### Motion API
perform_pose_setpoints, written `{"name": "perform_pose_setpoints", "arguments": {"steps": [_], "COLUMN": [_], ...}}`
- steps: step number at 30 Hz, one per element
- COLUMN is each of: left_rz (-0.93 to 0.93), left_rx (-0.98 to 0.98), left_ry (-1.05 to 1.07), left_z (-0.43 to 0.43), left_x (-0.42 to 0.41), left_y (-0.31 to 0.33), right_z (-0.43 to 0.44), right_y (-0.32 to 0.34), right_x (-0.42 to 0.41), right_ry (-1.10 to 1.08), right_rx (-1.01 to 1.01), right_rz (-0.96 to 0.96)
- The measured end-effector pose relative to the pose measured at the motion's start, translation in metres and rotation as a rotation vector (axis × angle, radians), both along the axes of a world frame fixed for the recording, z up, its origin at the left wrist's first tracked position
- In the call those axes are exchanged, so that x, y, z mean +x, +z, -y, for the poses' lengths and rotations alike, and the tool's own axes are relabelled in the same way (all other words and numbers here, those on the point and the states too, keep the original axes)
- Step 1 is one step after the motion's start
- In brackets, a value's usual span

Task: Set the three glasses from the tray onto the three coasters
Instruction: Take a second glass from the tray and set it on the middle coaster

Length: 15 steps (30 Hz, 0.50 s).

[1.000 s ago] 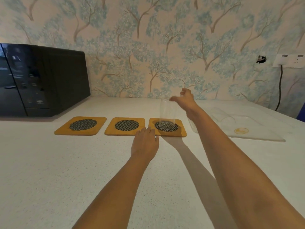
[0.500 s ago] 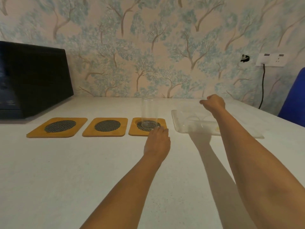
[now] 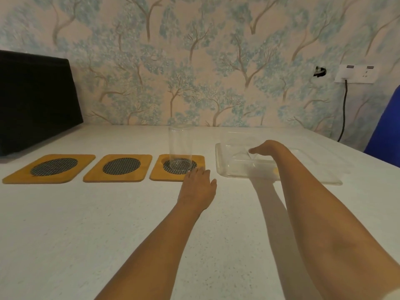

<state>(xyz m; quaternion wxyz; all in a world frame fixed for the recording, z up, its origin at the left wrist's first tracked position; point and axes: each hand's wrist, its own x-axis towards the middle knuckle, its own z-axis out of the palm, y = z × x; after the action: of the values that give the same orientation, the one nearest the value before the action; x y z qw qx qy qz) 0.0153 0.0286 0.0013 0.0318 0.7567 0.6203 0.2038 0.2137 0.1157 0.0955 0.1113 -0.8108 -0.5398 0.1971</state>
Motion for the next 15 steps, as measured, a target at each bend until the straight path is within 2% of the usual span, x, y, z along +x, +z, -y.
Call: {"name": "perform_pose_setpoints", "arguments": {"steps": [3,6,11,15], "left_rz": [0.006,0.011,0.011,0.021], "left_rx": [-0.006,-0.017,-0.029,-0.024], "left_ry": [0.001,0.003,0.009,0.013], "left_z": [0.0,0.001,0.001,0.002], "left_x": [0.0,-0.001,-0.001,0.0], "left_y": [0.0,0.0,0.0,0.001], "right_z": [-0.005,-0.006,0.001,0.009], "right_y": [-0.003,-0.005,-0.008,-0.005], "right_x": [0.001,0.002,0.006,0.011], "right_ry": [0.014,-0.013,-0.183,-0.224], "right_rx": [-0.076,-0.028,0.317,0.534], "right_rz": [-0.003,-0.084,-0.206,-0.253]}}
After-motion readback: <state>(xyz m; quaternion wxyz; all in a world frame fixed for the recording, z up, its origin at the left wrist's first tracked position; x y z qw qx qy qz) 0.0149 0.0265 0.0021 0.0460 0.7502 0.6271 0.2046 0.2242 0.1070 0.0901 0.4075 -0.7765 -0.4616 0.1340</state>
